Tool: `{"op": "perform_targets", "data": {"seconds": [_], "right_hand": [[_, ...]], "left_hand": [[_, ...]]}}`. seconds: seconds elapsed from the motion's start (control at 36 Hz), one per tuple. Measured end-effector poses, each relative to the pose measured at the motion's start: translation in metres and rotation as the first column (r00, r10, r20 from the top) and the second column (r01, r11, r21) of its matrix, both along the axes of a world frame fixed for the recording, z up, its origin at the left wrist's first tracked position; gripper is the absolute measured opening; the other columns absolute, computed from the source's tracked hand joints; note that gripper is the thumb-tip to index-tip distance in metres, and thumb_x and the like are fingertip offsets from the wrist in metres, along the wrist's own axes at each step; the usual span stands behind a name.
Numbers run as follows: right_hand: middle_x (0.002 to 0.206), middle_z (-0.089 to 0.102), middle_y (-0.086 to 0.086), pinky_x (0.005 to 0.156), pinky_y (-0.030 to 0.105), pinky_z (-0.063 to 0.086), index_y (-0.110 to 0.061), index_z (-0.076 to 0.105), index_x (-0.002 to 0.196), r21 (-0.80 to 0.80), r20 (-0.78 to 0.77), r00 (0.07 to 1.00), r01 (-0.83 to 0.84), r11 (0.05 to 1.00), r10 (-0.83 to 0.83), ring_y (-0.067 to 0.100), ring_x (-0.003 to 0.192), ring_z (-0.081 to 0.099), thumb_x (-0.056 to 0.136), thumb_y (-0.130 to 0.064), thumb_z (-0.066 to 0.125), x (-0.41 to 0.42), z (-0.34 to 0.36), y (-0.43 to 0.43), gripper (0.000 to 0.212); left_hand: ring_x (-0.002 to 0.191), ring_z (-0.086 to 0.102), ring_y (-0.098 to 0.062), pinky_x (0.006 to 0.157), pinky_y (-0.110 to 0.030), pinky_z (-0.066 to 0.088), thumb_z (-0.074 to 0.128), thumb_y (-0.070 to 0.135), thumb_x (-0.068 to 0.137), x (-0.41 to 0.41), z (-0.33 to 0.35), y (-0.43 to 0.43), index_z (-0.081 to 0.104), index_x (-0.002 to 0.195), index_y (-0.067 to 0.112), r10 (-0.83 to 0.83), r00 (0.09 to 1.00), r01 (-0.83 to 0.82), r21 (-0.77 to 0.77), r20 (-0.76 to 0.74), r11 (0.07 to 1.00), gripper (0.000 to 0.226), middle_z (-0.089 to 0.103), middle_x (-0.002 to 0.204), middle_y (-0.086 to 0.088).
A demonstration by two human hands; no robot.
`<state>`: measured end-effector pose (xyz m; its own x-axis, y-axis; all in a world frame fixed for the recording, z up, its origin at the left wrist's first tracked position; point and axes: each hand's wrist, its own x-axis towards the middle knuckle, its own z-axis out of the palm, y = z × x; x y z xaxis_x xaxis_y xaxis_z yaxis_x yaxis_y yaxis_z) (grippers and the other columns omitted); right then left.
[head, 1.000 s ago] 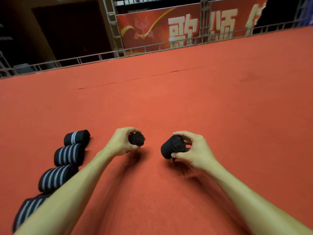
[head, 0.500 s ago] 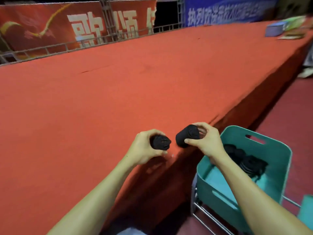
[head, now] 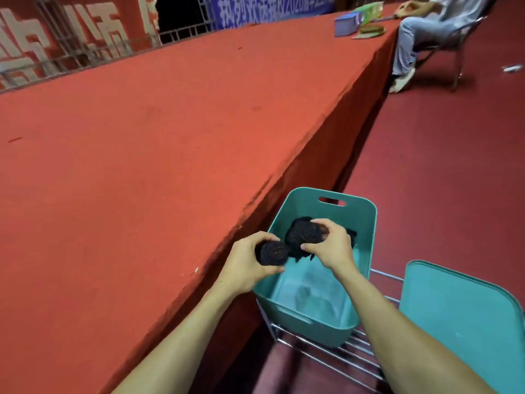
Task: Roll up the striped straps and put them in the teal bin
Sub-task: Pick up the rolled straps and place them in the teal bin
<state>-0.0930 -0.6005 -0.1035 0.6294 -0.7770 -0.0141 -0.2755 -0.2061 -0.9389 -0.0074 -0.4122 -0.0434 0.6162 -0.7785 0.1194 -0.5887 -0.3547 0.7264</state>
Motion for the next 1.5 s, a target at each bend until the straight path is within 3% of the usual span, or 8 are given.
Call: {"op": "perform_targets", "data": {"seconds": [0.14, 0.28, 0.42, 0.64, 0.81, 1.03, 1.33, 1.5], "right_hand": [[0.118, 0.065, 0.008, 0.088, 0.029, 0.047, -0.016, 0.063, 0.118, 0.074, -0.155, 0.984, 0.101, 0.992, -0.088, 0.027, 0.118, 0.055, 0.06, -0.003, 0.09, 0.001, -0.034, -0.003, 0.066], [0.124, 0.055, 0.013, 0.075, 0.027, 0.041, -0.016, 0.056, 0.116, 0.191, -0.286, 0.953, 0.159, 0.969, -0.1, 0.022, 0.097, 0.049, 0.066, 0.0, 0.085, 0.013, -0.04, -0.006, 0.059], [0.121, 0.052, 0.014, 0.08, 0.033, 0.047, -0.017, 0.057, 0.107, 0.209, -0.374, 0.913, 0.257, 0.944, -0.165, 0.027, 0.09, 0.048, 0.072, 0.002, 0.081, 0.024, -0.049, -0.006, 0.047], [0.121, 0.057, 0.009, 0.087, 0.036, 0.044, -0.018, 0.061, 0.113, 0.122, -0.357, 0.894, 0.332, 0.935, -0.271, 0.031, 0.119, 0.048, 0.073, -0.003, 0.082, 0.044, -0.069, -0.001, 0.048], [0.128, 0.052, 0.006, 0.078, 0.029, 0.033, -0.019, 0.058, 0.125, 0.148, -0.345, 0.874, 0.41, 0.9, -0.342, 0.03, 0.115, 0.053, 0.08, -0.002, 0.074, 0.049, -0.077, 0.0, 0.05], [0.13, 0.051, 0.008, 0.096, 0.035, 0.04, -0.017, 0.055, 0.131, 0.153, -0.27, 0.89, 0.416, 0.896, -0.367, 0.027, 0.122, 0.049, 0.081, -0.006, 0.077, 0.052, -0.091, 0.007, 0.056], [0.114, 0.061, 0.016, 0.082, 0.034, 0.036, -0.019, 0.046, 0.132, 0.204, -0.249, 0.883, 0.45, 0.869, -0.399, 0.029, 0.113, 0.051, 0.089, -0.009, 0.069, 0.064, -0.1, 0.006, 0.05], [0.086, 0.055, 0.01, 0.077, 0.031, 0.045, -0.014, 0.038, 0.123, 0.26, -0.205, 0.892, 0.446, 0.857, -0.402, 0.015, 0.075, 0.048, 0.083, -0.001, 0.073, 0.063, -0.102, 0.009, 0.055]], "left_hand": [[0.097, 0.06, 0.009, 0.084, -0.004, 0.038, 0.093, 0.017, 0.059, 0.0, -0.02, -0.007, 0.065, 0.098, 0.032, -0.027, 1.0, 0.027, 0.036, -0.007, 0.999, 0.05, 0.067, 0.099, 0.02], [0.099, 0.06, 0.006, 0.085, -0.002, 0.037, 0.094, 0.018, 0.059, 0.005, -0.036, -0.007, 0.067, 0.099, 0.028, -0.013, 1.0, 0.014, 0.037, -0.017, 0.999, 0.05, 0.068, 0.1, 0.017], [0.098, 0.06, 0.009, 0.086, -0.002, 0.036, 0.094, 0.017, 0.058, 0.006, -0.046, -0.009, 0.068, 0.101, 0.029, -0.025, 1.0, 0.025, 0.037, -0.011, 0.999, 0.052, 0.068, 0.101, 0.017], [0.097, 0.06, 0.007, 0.086, -0.002, 0.036, 0.094, 0.013, 0.057, 0.003, -0.049, -0.01, 0.071, 0.102, 0.024, -0.011, 1.0, 0.011, -0.012, -0.029, 1.0, 0.052, 0.068, 0.099, 0.018], [0.096, 0.062, 0.003, 0.088, -0.007, 0.04, 0.094, 0.015, 0.056, 0.006, -0.051, -0.009, 0.071, 0.102, 0.026, -0.016, 0.999, 0.015, -0.02, -0.05, 1.0, 0.052, 0.069, 0.1, 0.016], [0.097, 0.062, 0.003, 0.088, -0.007, 0.04, 0.095, 0.017, 0.057, 0.005, -0.051, -0.007, 0.07, 0.103, 0.027, -0.029, 0.998, 0.028, -0.016, -0.053, 0.999, 0.054, 0.069, 0.1, 0.016], [0.097, 0.062, 0.004, 0.088, -0.008, 0.041, 0.095, 0.017, 0.056, 0.006, -0.05, -0.006, 0.07, 0.103, 0.028, -0.027, 0.998, 0.026, -0.024, -0.055, 0.999, 0.054, 0.069, 0.101, 0.018], [0.096, 0.063, 0.002, 0.089, -0.011, 0.043, 0.095, 0.018, 0.056, 0.006, -0.052, -0.005, 0.069, 0.101, 0.031, -0.034, 0.998, 0.033, -0.029, -0.051, 0.999, 0.054, 0.068, 0.099, 0.019]]}}
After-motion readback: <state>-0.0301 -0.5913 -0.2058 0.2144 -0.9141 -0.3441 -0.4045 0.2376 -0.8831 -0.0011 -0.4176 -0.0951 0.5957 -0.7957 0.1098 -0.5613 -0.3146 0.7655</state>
